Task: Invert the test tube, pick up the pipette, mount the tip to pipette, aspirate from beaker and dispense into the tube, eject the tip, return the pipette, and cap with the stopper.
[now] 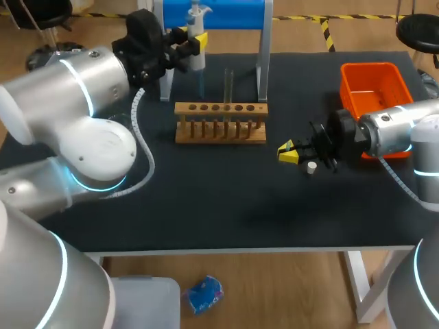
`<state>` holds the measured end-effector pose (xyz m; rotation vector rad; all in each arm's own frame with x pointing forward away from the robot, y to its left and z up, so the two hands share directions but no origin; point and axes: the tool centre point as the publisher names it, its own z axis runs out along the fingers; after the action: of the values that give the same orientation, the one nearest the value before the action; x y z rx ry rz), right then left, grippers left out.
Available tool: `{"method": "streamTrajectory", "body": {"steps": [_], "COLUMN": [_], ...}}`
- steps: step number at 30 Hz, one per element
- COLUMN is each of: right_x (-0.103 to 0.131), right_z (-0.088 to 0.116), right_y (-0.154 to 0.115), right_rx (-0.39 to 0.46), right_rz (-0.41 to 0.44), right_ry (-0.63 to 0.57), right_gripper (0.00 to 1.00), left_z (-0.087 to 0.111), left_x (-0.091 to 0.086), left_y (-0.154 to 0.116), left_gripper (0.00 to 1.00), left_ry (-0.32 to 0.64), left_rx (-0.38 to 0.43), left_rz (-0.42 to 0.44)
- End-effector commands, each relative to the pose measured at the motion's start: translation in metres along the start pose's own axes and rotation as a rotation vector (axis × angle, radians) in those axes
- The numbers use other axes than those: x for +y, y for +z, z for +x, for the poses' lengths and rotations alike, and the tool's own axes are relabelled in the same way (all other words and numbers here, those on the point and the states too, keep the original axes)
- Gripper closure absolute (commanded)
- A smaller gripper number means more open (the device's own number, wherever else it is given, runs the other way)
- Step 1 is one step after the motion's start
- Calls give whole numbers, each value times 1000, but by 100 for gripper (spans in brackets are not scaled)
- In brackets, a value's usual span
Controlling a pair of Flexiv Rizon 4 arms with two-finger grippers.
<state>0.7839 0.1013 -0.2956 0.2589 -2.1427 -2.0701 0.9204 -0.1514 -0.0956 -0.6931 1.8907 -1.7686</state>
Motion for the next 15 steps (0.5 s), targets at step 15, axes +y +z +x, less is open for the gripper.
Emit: {"method": "streamTrajectory", "body": {"steps": [15], "right_x": [1], "right_z": [0], "right_y": [-1], "right_rx": [2], "right_rz": [1], "right_ry": [0], "right_gripper": [100], "left_z": [59], "left_x": [4], "left_y": [1], "left_gripper": [100], "left_ry": [11], "left_rx": [115], "left_rz": [-2]}}
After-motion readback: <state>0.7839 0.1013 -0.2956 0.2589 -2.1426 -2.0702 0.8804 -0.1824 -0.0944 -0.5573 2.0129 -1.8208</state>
